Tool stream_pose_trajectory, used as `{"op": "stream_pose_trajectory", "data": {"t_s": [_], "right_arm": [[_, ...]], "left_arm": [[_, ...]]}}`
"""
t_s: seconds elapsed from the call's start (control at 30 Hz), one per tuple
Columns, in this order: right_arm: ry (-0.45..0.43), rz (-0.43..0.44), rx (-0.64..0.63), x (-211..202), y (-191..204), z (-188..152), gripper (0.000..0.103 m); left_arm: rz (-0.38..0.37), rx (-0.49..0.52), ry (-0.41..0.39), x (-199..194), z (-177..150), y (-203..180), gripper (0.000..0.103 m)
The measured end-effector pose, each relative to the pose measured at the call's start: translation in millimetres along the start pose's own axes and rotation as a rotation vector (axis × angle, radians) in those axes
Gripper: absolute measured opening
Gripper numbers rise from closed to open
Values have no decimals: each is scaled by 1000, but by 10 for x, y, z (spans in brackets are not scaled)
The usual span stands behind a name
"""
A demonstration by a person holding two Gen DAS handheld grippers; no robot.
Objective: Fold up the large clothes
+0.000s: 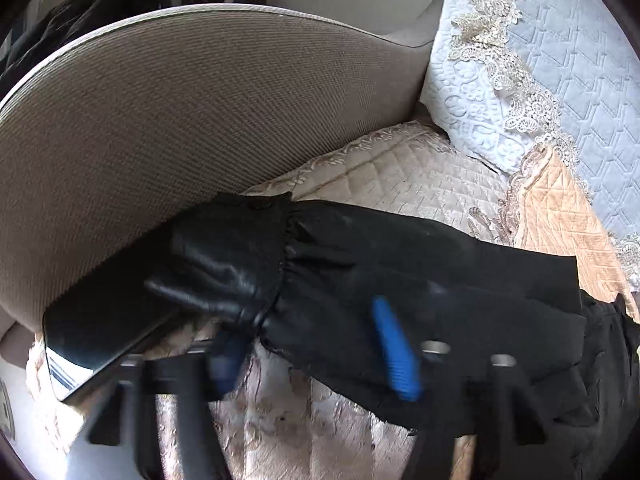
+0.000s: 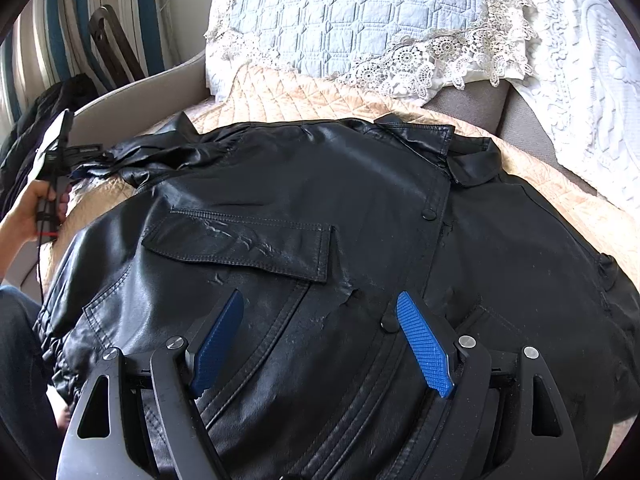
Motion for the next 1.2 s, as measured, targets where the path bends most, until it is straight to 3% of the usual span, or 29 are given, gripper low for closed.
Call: {"op": "stream_pose_trajectory", "data": {"t_s": [0.03, 0.17, 0.27, 0.43, 0.6, 0.7, 0.87, 0.93, 1.0, 1.1, 1.13, 1.2], "right_arm": [[0, 3, 4, -8, -6, -10, 80], [6, 5, 13, -24, -36, -41, 80], [-7, 12, 28, -85, -57, -52, 80], [-35, 13, 57, -199, -142, -32, 80], [-40, 10, 109, -264, -297, -55, 80], [-35, 2, 159, -265, -422, -121, 80], [-34, -15, 244, -275, -618, -208, 80], [-30, -26, 264, -274, -678, -246, 80], [-29, -22, 279, -271, -708, -261, 79], [-32, -3, 306, -244, -721, -273, 80], [-36, 11, 321, -227, -716, -263, 79], [-45, 47, 362, -180, -710, -260, 79]], "left_arm": [[-1, 6, -3, 14, 45, -6, 14], [-37, 68, -85, -290, 201, -200, 7], [-155, 95, -160, -734, 344, -489, 7], [-417, 206, -248, -1527, 378, -1340, 7], [-680, 293, -191, -1862, -13, -2352, 7], [-783, 321, -69, -1789, -419, -2847, 8], [-822, 378, 204, -1368, -1139, -3291, 14], [-856, 367, 256, -1407, -1267, -3216, 25], [-919, 359, 239, -1572, -1229, -3062, 39], [-968, 311, 107, -1771, -986, -2732, 57], [-931, 308, 62, -1748, -923, -2605, 59], [-787, 317, 11, -1595, -816, -2363, 59]]}}
Point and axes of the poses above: each gripper's, at about its wrist camera, not at the fingertips, and x roughly the way its jaws point, y to its left, z to its top, the point moved 1 cm from there along x, roughly the way its jaws point, and after that the axes turned 10 degrees about -y, right-handed, at the moved point
